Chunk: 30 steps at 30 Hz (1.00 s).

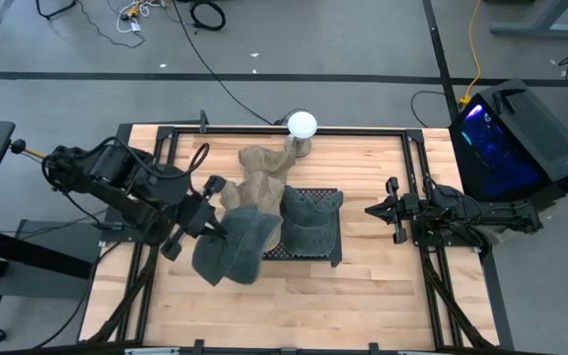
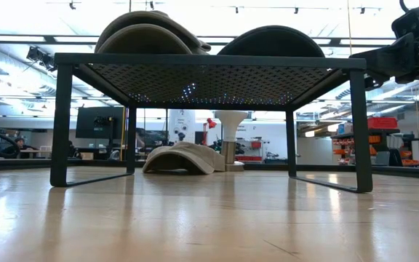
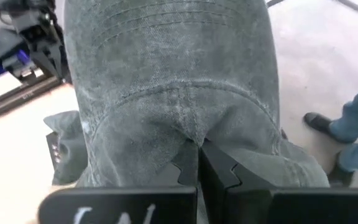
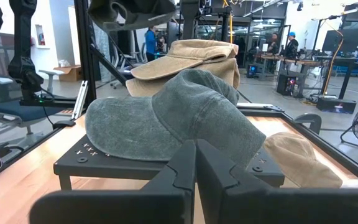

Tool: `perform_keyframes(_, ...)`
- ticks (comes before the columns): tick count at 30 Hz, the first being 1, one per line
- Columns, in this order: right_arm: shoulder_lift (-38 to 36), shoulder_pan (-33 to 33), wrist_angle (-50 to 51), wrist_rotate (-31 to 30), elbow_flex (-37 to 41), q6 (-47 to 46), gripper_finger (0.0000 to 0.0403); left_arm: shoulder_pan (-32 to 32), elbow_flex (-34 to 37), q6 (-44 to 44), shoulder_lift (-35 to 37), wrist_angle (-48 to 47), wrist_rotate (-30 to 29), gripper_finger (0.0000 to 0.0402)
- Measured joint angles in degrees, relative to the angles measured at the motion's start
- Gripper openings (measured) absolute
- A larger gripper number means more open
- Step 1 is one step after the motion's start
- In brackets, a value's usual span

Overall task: Pick & Place hat
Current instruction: Stack the black cap on the black cap on the shelf

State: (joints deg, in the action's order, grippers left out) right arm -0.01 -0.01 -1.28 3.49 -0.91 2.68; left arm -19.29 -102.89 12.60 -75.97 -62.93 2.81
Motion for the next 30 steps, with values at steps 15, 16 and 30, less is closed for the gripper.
perform_keyframes(15, 0.0, -0.01, 0.0, 0.0, 0.0, 0.0, 0.0015, 0.52, -0.09, 20.22, -1.61, 3.22, -1.21, 0.0002)
perform_keyframes(16, 0.0, 0.0, -0.03, -0.01, 0.0, 0.0, 0.0015, 0.7, -0.09, 21.3, -1.99, 3.3, -1.28, 0.0002)
perform_keyframes(30, 0.0, 0.0, -0.02, 0.0, 0.0, 0.0, 0.0015, 1.51, 0.02, 45.84, -4.74, 5.31, -5.06, 0.0002)
